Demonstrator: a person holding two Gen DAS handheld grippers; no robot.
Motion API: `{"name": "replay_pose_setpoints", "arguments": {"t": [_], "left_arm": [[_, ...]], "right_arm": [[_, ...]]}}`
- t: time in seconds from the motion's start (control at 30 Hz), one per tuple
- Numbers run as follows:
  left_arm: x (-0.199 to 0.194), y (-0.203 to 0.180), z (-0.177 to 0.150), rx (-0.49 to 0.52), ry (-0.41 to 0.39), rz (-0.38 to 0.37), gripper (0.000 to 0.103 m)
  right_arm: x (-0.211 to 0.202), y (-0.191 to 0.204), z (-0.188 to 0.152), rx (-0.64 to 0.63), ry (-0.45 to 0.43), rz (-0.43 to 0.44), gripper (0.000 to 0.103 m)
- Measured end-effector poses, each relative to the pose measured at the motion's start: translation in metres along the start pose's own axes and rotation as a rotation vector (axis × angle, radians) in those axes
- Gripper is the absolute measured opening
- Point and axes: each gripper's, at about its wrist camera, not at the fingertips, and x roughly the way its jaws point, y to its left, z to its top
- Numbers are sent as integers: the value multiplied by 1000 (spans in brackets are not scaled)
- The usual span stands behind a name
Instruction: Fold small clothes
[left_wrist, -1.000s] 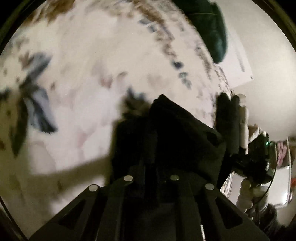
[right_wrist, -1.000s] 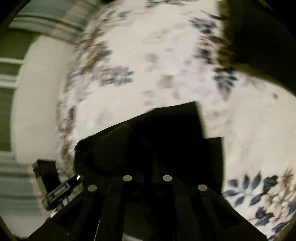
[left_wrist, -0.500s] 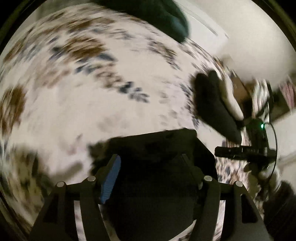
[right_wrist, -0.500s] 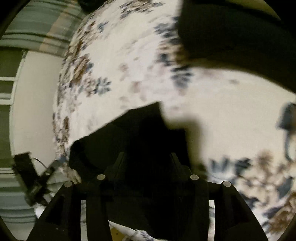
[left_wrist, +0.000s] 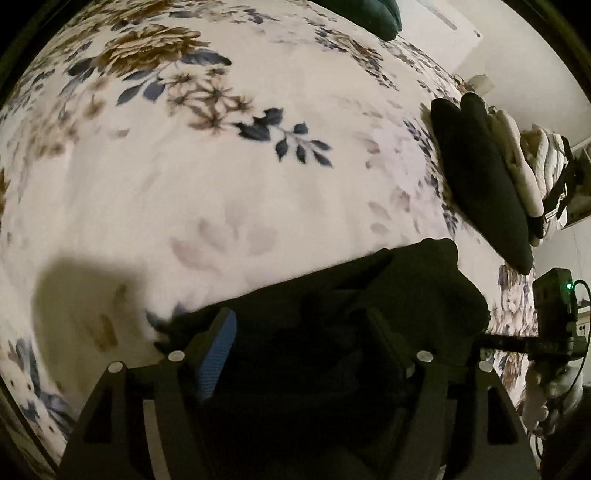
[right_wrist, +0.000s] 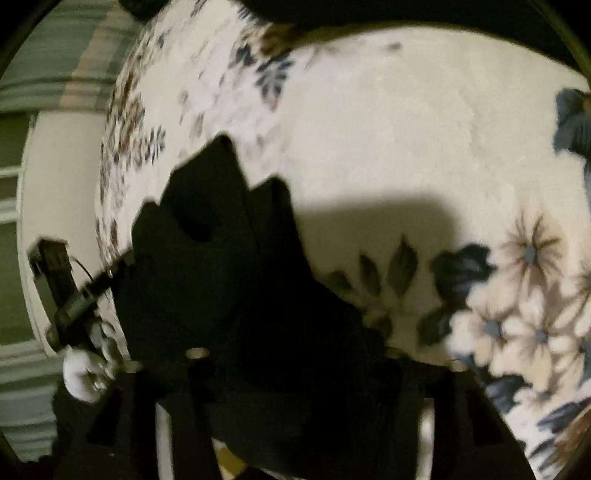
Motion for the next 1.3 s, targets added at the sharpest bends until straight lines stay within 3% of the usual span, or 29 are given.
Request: {"name": "replay_pose_setpoints", "arguments": {"t": [0.03,0.07,0.3,0.43,0.47,0.5,0.53,0.57,0.67,0.7,0.73,0.77,0.83,0.87,0.9,1.0,1.13,1.2,1.23,1.27,1.3], "left_arm": [[0,1,0,3,1,0,71],[-1,2,0,-3,1,-3,71],[2,5,3,-15,5,-10,71],[2,6,2,-19,4,-16,71],[2,6,2,-18,4,-17,71],[2,6,2,-18,4,-19,72],[2,7,2,-18,4,-20,72],[2,7,2,-19,4,-22,72],[2,8,3,-17,4,-28,72],[2,9,3,-15,4,-30,72],[3,10,3,-14,4,-33,72],[3,11,2,-15,3,-36,72],[3,13,2,-16,5,-46,72],[3,14,2,-16,6,-50,72],[4,15,2,-17,6,-56,73],[8,17,5,-29,14,-67,75],[-15,18,3,-74,-6,-88,75],[-39,22,-1,-111,-62,-98,74],[-59,27,-7,-149,-108,-103,74],[-71,31,-12,-180,-140,-110,74],[-82,35,-18,-210,-163,-115,75]], "right_arm": [[-3,2,1,-12,-23,-21,6],[-8,3,2,-9,-42,1,5],[-35,5,8,19,-130,53,4],[-37,8,10,-9,-92,52,6],[-33,7,12,-5,-57,47,9],[-34,4,10,-1,-45,45,23],[-32,1,11,7,-37,48,48],[-31,0,11,14,-37,53,62],[-13,-2,6,24,44,70,63],[-6,-1,4,14,63,57,60],[-4,2,2,0,42,37,26],[-5,4,1,-12,17,-7,10],[-17,4,5,0,-64,-29,8],[-23,4,8,11,-105,-59,2],[-26,0,12,25,-131,-108,3],[-5,-10,21,80,-56,-88,3],[-11,14,22,-28,-25,-141,6],[-26,20,21,-42,-40,-124,17],[-36,25,18,-57,-65,-118,40],[-46,33,16,-75,-96,-123,52],[-52,39,13,-91,-112,-118,52]]}}
